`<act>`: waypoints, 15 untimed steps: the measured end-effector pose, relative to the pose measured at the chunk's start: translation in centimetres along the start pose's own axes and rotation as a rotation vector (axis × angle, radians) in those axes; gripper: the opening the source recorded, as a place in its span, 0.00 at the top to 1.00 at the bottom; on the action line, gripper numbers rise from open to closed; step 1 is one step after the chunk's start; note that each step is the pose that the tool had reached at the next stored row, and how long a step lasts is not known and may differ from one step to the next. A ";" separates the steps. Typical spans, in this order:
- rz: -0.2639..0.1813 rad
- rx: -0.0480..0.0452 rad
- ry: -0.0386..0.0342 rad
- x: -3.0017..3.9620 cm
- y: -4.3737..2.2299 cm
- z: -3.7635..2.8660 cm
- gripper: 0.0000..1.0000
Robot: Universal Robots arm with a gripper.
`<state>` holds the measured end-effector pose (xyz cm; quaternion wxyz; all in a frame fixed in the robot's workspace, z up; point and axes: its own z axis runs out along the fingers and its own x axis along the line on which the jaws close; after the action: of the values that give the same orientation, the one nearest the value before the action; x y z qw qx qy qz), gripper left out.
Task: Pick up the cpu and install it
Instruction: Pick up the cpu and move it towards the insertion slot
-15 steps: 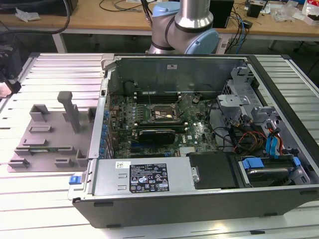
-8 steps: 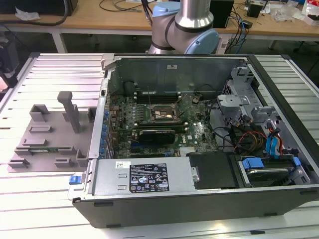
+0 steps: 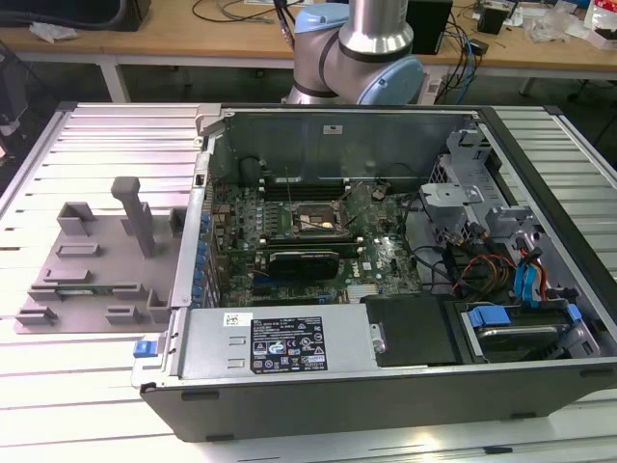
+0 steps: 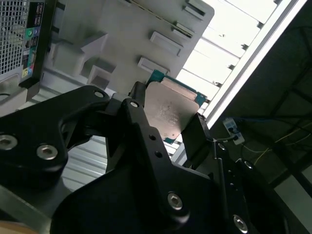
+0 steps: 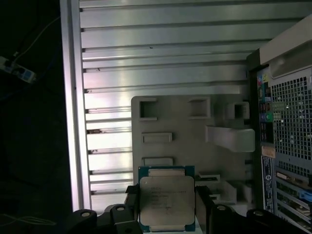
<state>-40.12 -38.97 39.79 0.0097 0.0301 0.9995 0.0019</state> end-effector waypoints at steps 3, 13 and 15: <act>0.000 0.0000 0.0000 -0.02 0.00 -0.73 0.45; 0.000 0.0000 0.0000 -0.68 0.04 -0.77 0.45; 0.000 -0.0001 0.0000 -0.94 0.06 -0.77 0.45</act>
<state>-39.20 -38.97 40.57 0.0096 0.0301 0.9995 0.0020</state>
